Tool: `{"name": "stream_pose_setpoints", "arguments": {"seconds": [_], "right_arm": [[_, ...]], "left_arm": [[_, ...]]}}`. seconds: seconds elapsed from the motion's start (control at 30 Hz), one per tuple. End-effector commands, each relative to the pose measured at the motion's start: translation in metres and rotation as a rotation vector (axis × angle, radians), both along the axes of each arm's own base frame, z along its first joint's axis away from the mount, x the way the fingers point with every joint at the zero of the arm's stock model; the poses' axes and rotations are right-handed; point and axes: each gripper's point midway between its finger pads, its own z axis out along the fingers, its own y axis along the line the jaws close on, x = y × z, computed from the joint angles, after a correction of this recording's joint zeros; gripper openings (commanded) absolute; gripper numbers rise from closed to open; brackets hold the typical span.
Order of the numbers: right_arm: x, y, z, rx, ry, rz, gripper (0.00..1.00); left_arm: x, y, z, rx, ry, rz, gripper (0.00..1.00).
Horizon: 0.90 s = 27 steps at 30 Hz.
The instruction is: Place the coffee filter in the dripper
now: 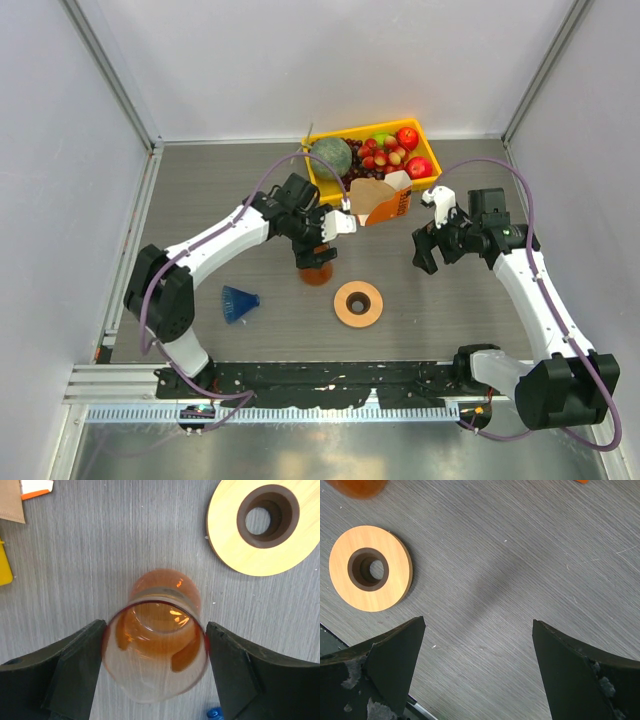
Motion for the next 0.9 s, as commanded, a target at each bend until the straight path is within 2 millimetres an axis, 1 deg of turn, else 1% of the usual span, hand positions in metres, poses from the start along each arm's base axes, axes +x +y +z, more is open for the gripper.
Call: {"name": "stream_pose_setpoints", "arguments": {"seconds": [0.0,0.17,0.2,0.23,0.27,0.3,0.33,0.5,0.6,0.63,0.67,0.77,0.8,0.83,0.87], "right_arm": [[0.004,0.003,0.015,0.013,-0.054,0.021,0.96],[0.003,0.002,0.016,0.009,-0.056,0.026,0.95],[0.002,0.003,0.017,0.011,-0.057,0.026,0.95],[0.001,0.003,0.016,0.012,-0.052,0.027,0.95],[0.001,0.003,0.016,0.013,-0.052,0.028,0.95],[0.001,0.004,0.016,0.016,-0.049,0.031,0.96],[0.001,0.004,0.017,0.018,-0.051,0.031,0.96],[0.0,0.006,0.016,0.028,-0.038,0.04,0.95],[-0.002,0.006,0.012,0.013,-0.026,0.071,0.95],[-0.005,0.007,0.009,0.011,-0.009,0.082,0.95],[-0.005,0.008,0.007,0.003,-0.008,0.098,0.96],[-0.006,0.01,-0.004,-0.037,0.022,0.121,0.96],[-0.008,0.016,-0.006,-0.046,0.029,0.148,0.96],[-0.008,0.018,-0.012,-0.054,0.052,0.157,0.95],[-0.01,0.025,-0.013,-0.051,0.062,0.188,0.95]], "left_arm": [[0.002,-0.011,0.012,-0.024,-0.037,-0.054,0.84],[0.005,-0.011,0.006,0.008,-0.031,-0.054,0.85],[0.005,-0.011,0.007,0.002,-0.036,-0.059,0.86],[0.006,-0.013,0.008,-0.005,-0.042,-0.06,0.88],[0.007,-0.013,0.011,-0.011,-0.047,-0.05,0.96],[0.008,-0.013,0.014,-0.015,-0.056,-0.045,1.0],[0.009,-0.013,0.018,-0.022,-0.065,-0.038,1.0],[0.017,-0.011,0.051,-0.065,-0.129,0.032,1.0],[0.014,-0.005,0.077,-0.116,-0.149,0.075,1.0],[0.012,-0.002,0.091,-0.147,-0.161,0.095,1.0],[0.011,0.001,0.099,-0.168,-0.161,0.122,0.99],[0.008,0.016,0.131,-0.283,-0.172,0.227,0.99],[0.006,0.023,0.139,-0.324,-0.16,0.278,1.0],[0.004,0.029,0.147,-0.367,-0.149,0.317,0.99],[-0.001,0.036,0.154,-0.417,-0.124,0.356,0.99]]}}
